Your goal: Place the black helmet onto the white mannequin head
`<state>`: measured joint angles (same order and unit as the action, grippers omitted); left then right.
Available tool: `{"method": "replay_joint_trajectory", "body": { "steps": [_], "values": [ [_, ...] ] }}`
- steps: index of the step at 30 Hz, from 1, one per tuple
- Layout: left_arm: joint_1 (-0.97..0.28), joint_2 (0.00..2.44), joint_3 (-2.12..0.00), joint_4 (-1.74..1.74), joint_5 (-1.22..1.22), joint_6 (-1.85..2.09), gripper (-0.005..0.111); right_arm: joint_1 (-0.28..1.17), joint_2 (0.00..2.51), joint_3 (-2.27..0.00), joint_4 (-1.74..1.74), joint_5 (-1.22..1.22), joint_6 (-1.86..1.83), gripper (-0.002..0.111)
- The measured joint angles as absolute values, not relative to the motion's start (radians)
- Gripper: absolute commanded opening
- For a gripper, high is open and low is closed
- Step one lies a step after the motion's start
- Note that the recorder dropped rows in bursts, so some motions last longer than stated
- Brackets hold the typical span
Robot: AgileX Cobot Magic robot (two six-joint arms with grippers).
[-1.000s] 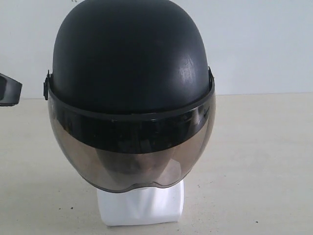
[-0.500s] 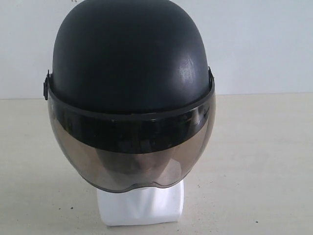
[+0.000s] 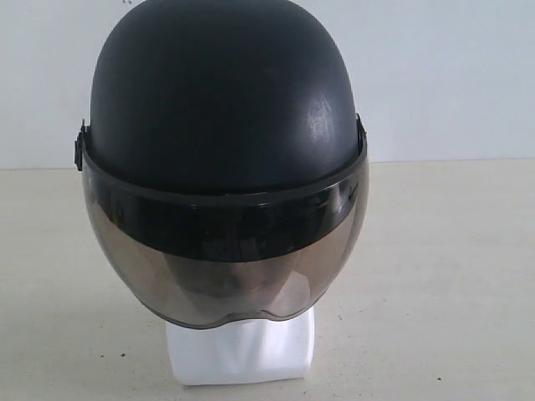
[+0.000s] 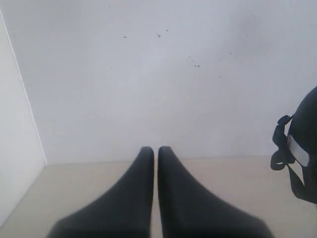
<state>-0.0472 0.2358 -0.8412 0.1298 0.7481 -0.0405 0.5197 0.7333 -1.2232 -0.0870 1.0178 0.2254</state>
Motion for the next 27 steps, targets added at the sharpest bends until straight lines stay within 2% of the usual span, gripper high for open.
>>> {"method": "replay_joint_trajectory", "body": {
  "steps": [7,12,20,27],
  "values": [
    [0.011,0.18,-0.388,0.016,0.323,-0.062,0.004,0.52,0.732,-1.223,-0.087,1.018,0.225,0.0],
    [0.052,0.093,-0.163,-0.035,0.171,-0.067,0.004,0.52,0.732,-1.223,-0.087,1.018,0.225,0.0],
    [0.069,0.003,-0.006,-0.012,0.122,-0.029,0.004,0.52,0.732,-1.223,-0.087,1.018,0.225,0.0],
    [0.069,0.003,-0.004,0.078,0.301,-0.01,0.004,0.52,0.732,-1.223,-0.087,1.018,0.225,0.0]
  ]
}}
